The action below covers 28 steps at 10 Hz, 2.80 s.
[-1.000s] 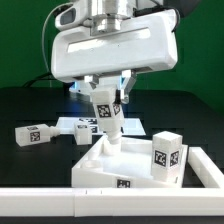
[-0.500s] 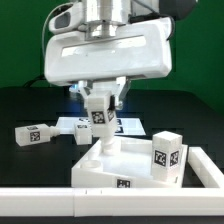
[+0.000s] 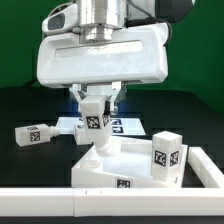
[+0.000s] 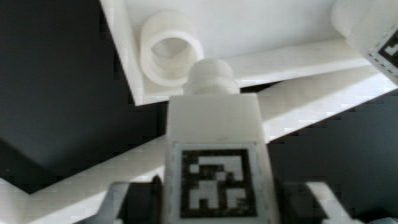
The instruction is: Assemble square table
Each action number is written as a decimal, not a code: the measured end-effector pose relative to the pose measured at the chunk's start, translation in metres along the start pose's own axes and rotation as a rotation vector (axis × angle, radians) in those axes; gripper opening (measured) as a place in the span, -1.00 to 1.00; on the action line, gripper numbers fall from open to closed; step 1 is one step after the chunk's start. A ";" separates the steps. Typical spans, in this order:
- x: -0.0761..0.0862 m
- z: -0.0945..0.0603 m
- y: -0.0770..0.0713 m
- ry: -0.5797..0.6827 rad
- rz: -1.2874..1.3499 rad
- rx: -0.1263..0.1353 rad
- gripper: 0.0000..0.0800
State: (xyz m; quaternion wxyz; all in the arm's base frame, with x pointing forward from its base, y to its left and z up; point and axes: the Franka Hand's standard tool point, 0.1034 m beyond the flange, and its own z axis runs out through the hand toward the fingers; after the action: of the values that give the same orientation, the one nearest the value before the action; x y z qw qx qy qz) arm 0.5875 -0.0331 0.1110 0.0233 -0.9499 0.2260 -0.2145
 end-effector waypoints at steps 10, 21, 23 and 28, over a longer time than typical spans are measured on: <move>-0.026 0.012 0.014 0.147 -0.094 -0.062 -0.29; -0.018 0.023 0.010 0.076 -0.073 -0.050 -0.29; -0.019 0.028 0.011 0.072 -0.073 -0.055 -0.29; -0.019 0.029 0.010 0.083 -0.078 -0.055 0.30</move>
Offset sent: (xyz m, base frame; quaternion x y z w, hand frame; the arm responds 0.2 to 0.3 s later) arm 0.0000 0.0000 0.0000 0.0000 0.0000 0.0000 1.0000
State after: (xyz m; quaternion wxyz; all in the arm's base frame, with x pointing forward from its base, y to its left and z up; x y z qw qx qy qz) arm 0.5800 -0.0353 0.0761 -0.0207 -0.9485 0.1956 -0.2482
